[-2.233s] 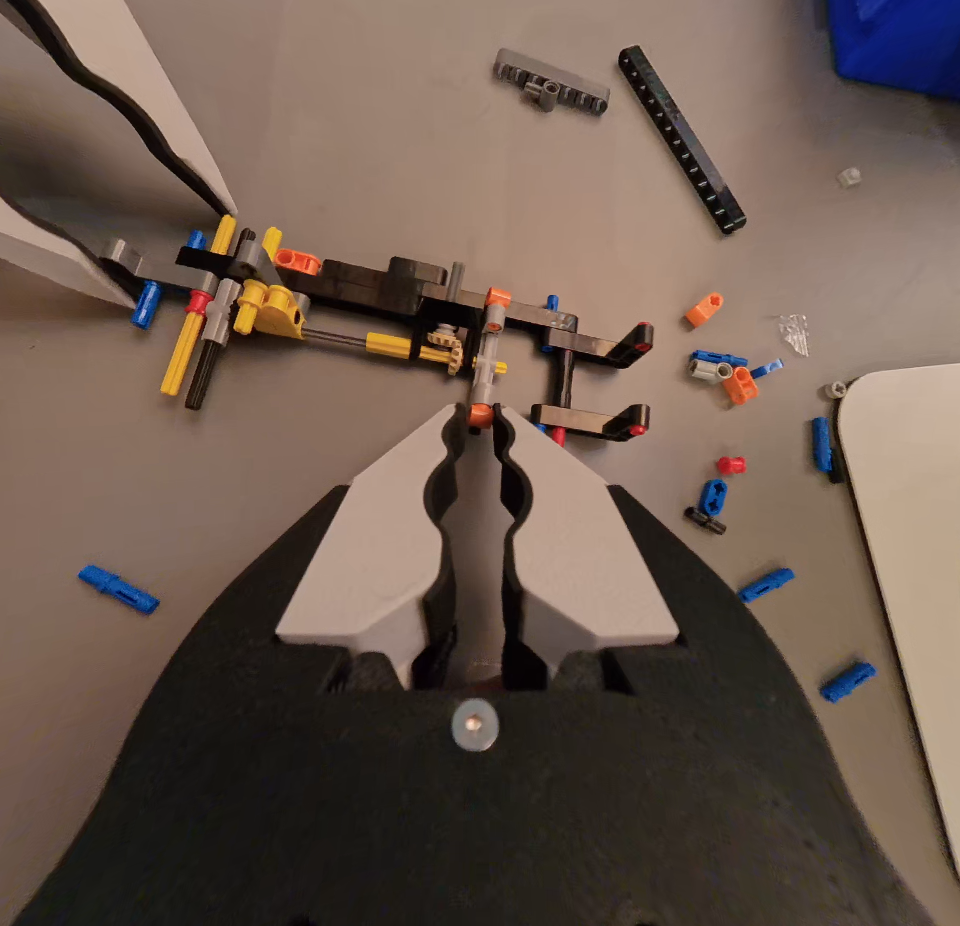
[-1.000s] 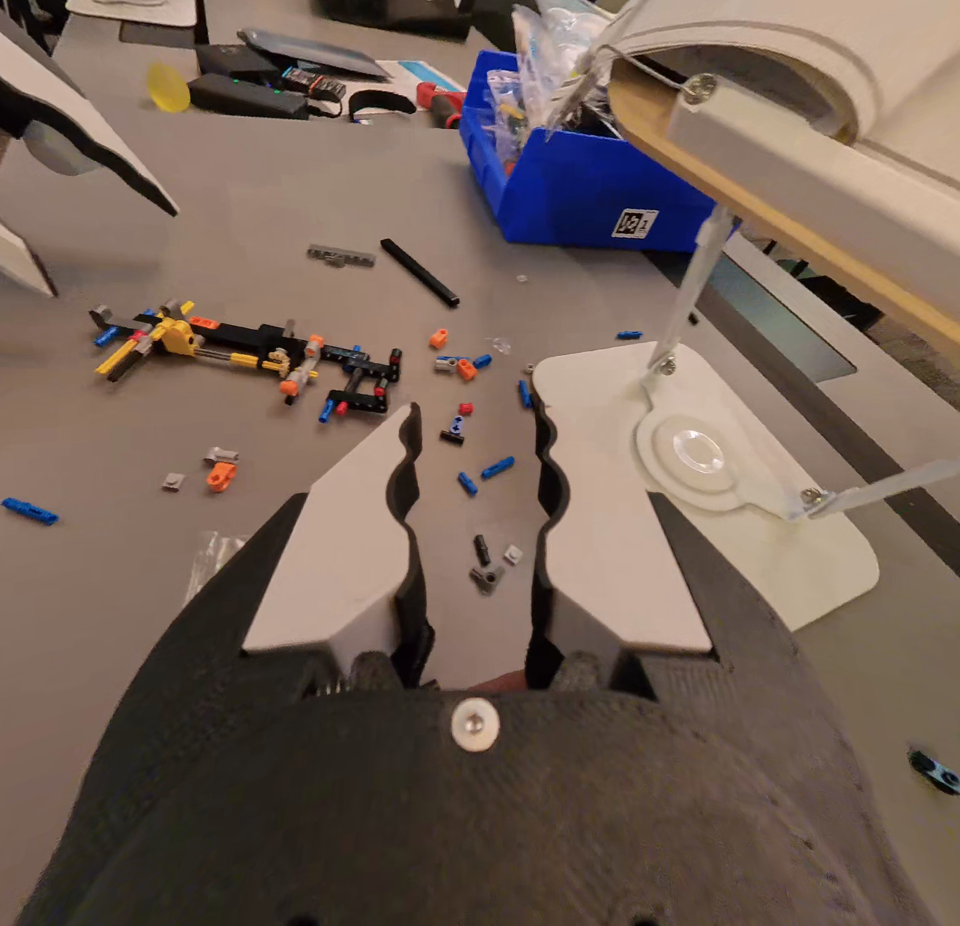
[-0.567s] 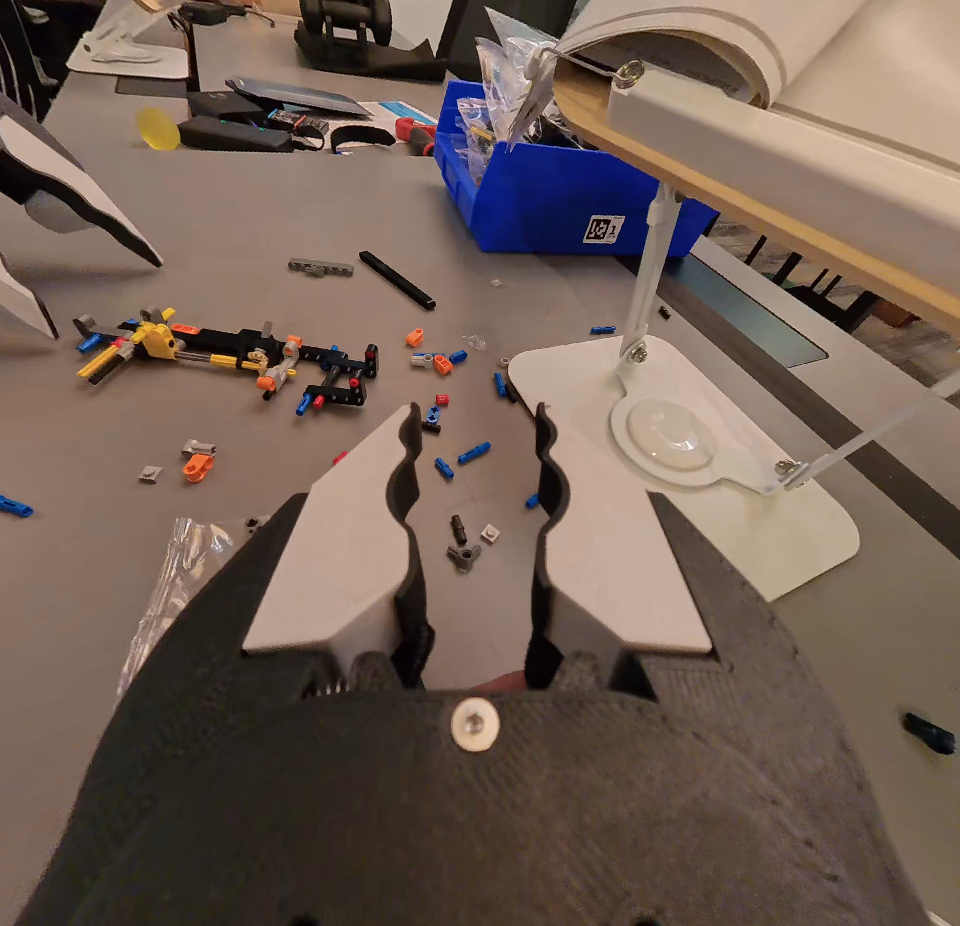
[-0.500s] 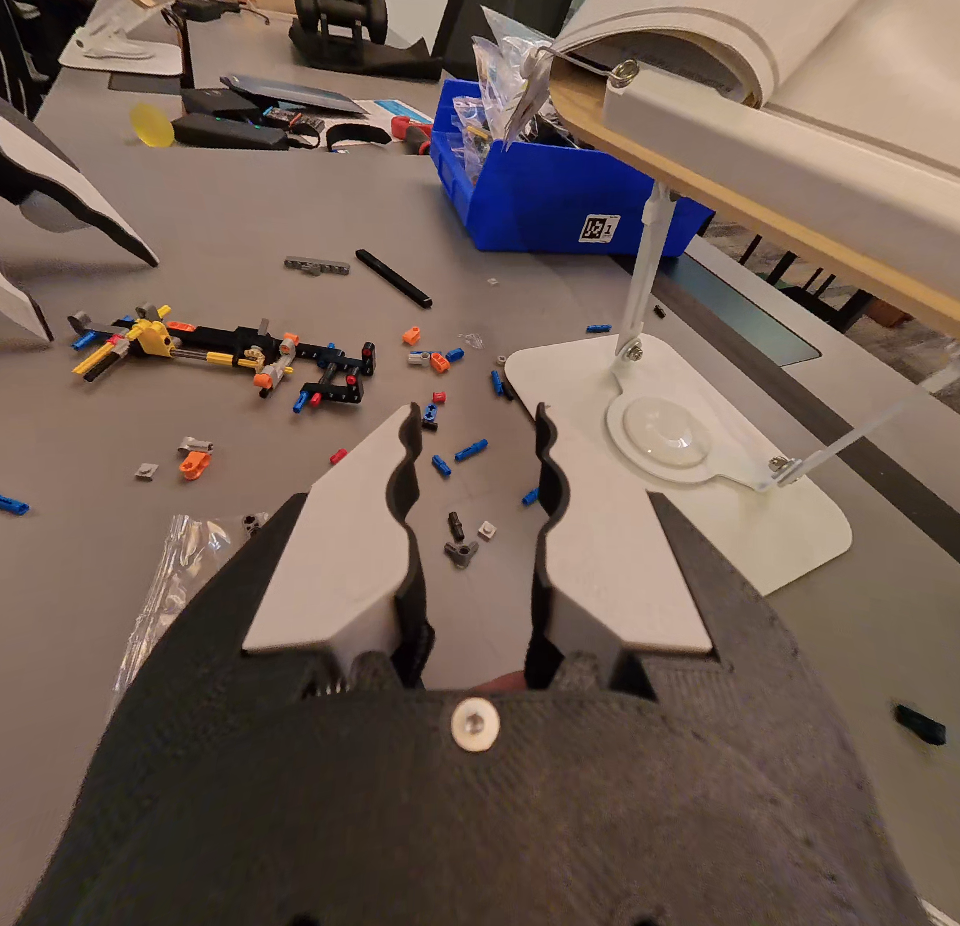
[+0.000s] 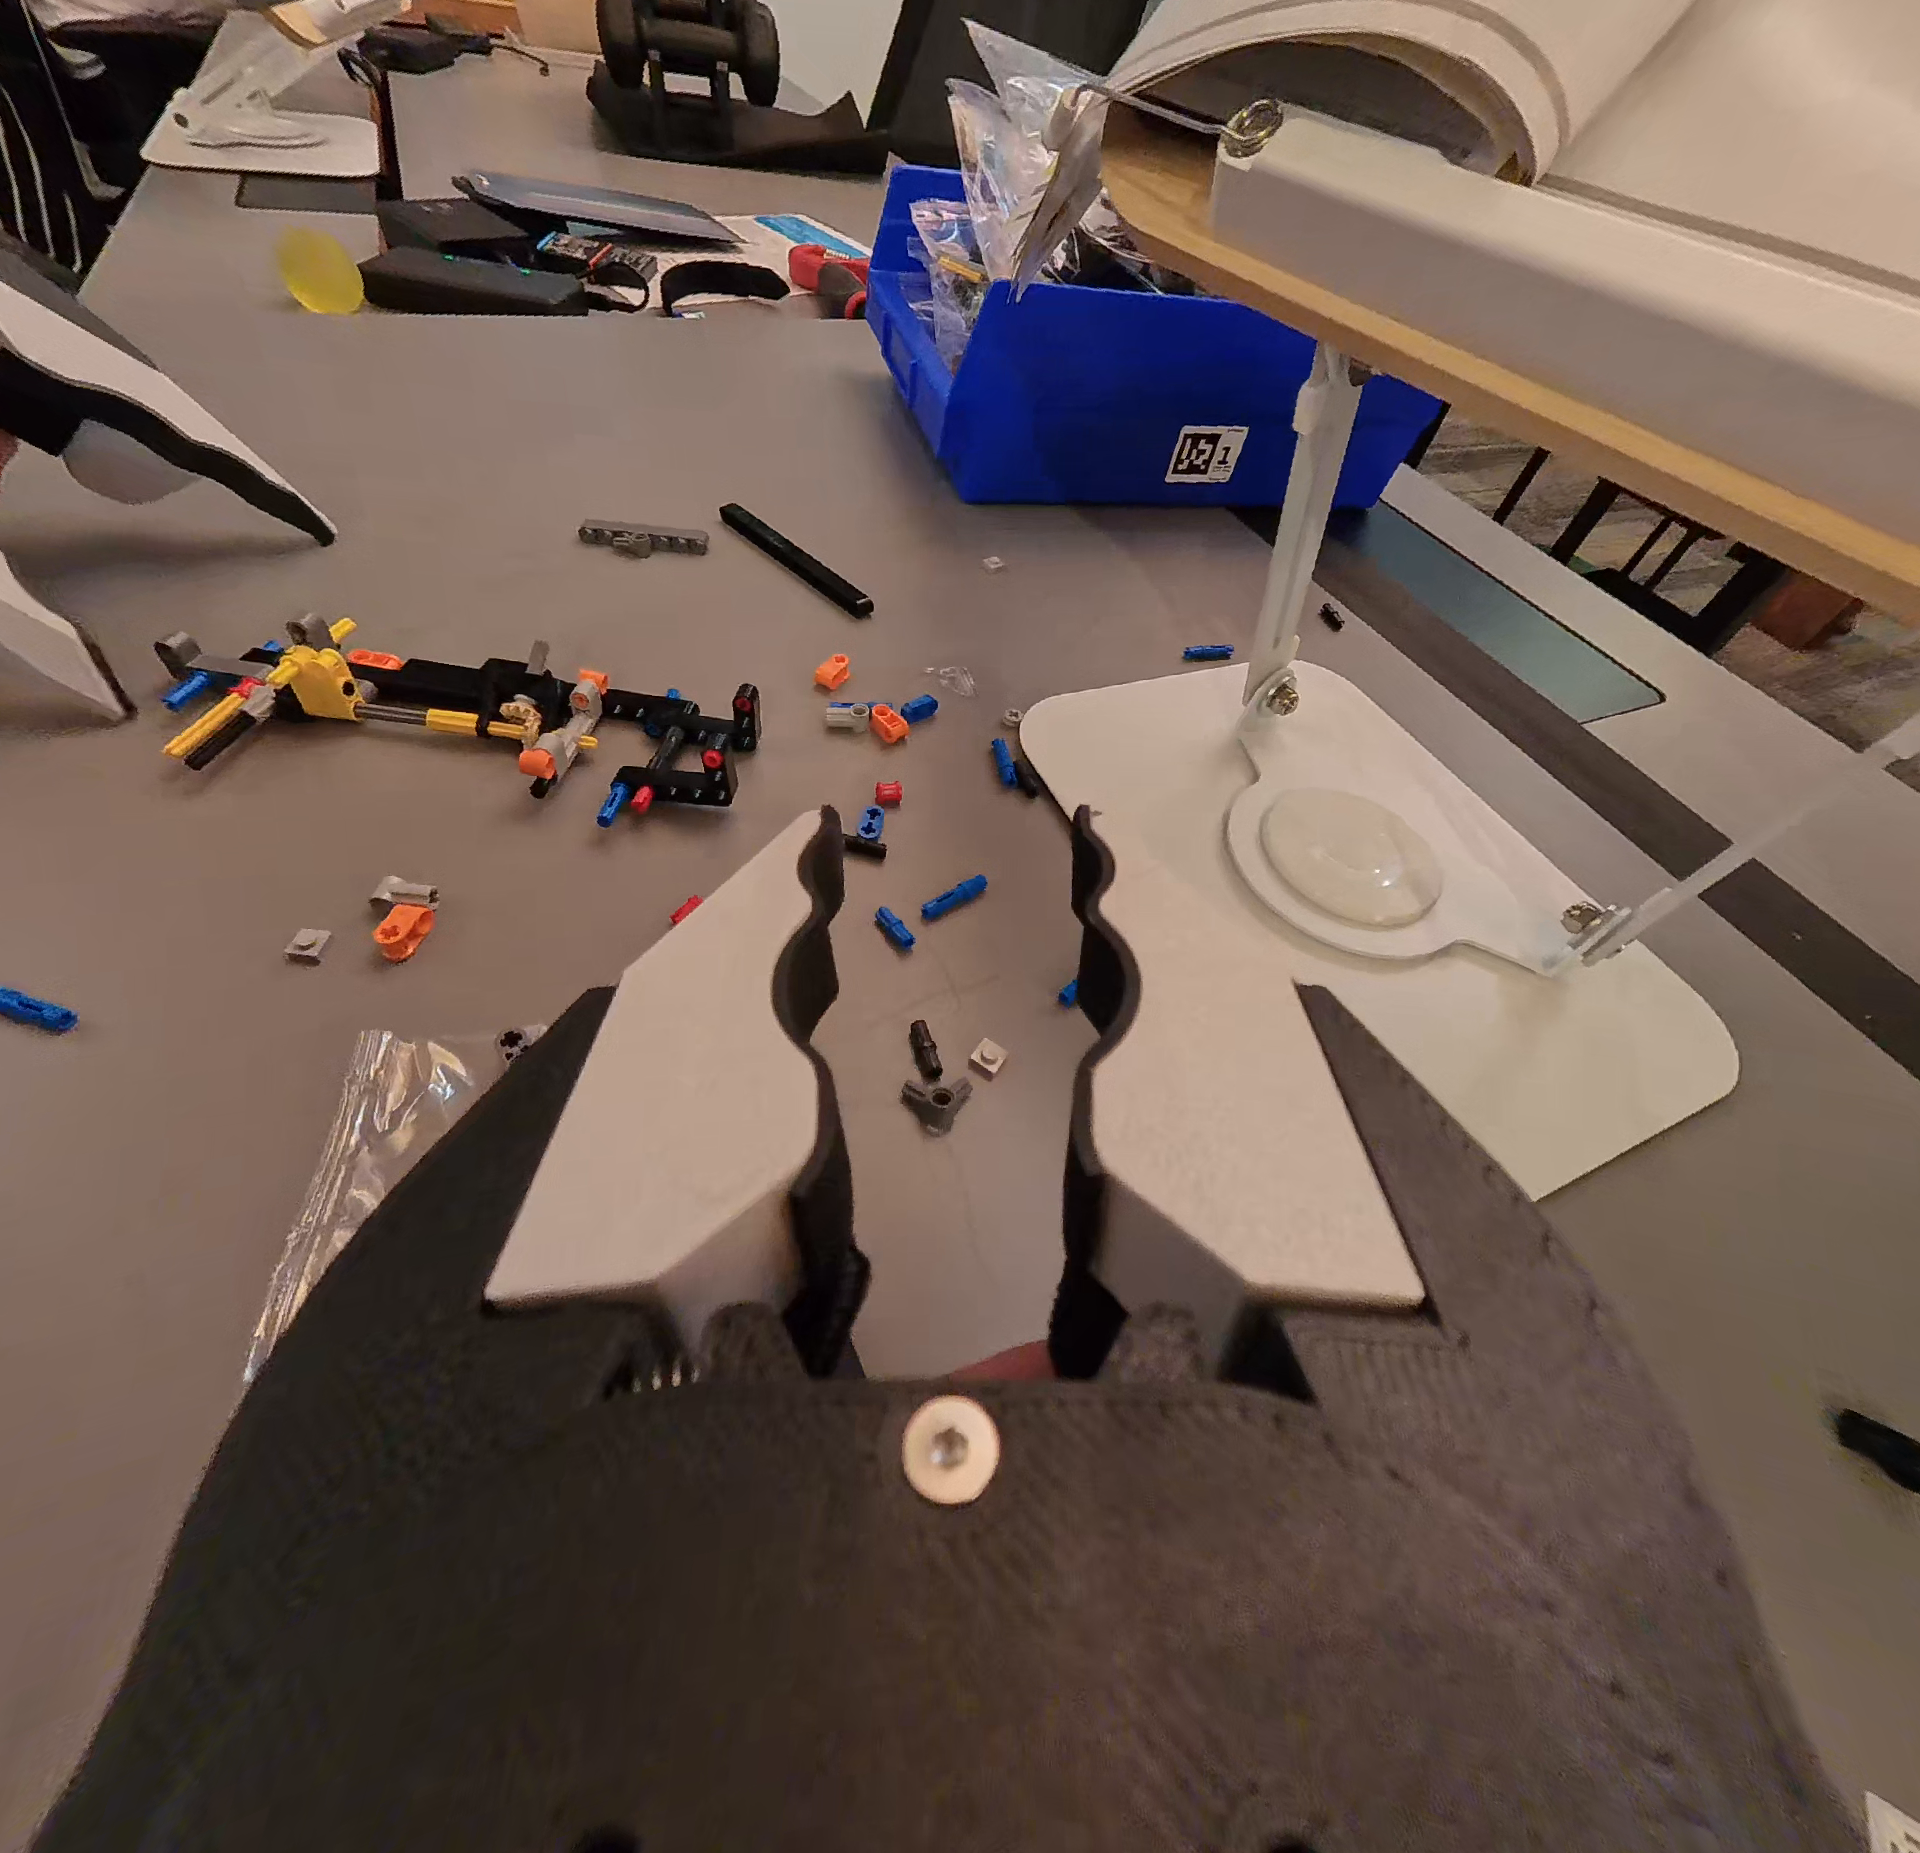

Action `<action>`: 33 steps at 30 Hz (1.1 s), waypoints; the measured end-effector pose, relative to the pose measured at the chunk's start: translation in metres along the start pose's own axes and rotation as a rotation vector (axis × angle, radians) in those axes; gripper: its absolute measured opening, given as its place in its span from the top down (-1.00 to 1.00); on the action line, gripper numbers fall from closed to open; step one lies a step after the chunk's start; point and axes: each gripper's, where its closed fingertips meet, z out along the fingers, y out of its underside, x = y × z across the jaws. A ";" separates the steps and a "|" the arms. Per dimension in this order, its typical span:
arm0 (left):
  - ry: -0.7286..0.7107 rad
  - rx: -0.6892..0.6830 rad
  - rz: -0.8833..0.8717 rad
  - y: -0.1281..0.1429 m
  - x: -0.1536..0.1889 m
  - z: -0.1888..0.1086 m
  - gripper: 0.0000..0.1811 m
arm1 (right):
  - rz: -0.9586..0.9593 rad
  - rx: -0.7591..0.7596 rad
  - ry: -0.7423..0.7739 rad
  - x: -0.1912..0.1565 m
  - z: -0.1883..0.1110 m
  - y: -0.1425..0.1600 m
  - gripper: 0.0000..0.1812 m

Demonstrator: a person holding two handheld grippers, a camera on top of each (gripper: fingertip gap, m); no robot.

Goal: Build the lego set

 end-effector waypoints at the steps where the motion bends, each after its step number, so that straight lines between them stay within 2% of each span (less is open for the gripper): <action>1: -0.001 0.006 0.000 0.000 0.002 0.001 -0.35 | -0.001 -0.004 -0.001 0.000 0.000 0.001 0.54; 4: -0.007 0.012 -0.008 -0.001 0.002 0.003 -0.44 | -0.007 -0.010 0.005 0.000 0.001 0.002 0.54; 7: -0.018 0.008 -0.018 -0.001 0.000 0.008 -0.63 | -0.002 -0.009 0.007 0.002 0.000 0.002 0.54; 9: -0.019 0.005 -0.020 -0.001 -0.001 0.009 -0.67 | -0.001 -0.013 0.007 0.002 0.000 0.003 0.54; 17: -0.020 0.022 -0.024 -0.001 -0.001 0.008 -0.67 | 0.010 -0.008 -0.004 0.000 0.001 0.003 0.53; 33: -0.039 0.057 -0.047 -0.002 -0.007 0.005 -0.53 | 0.049 0.002 -0.011 0.004 0.000 0.003 0.53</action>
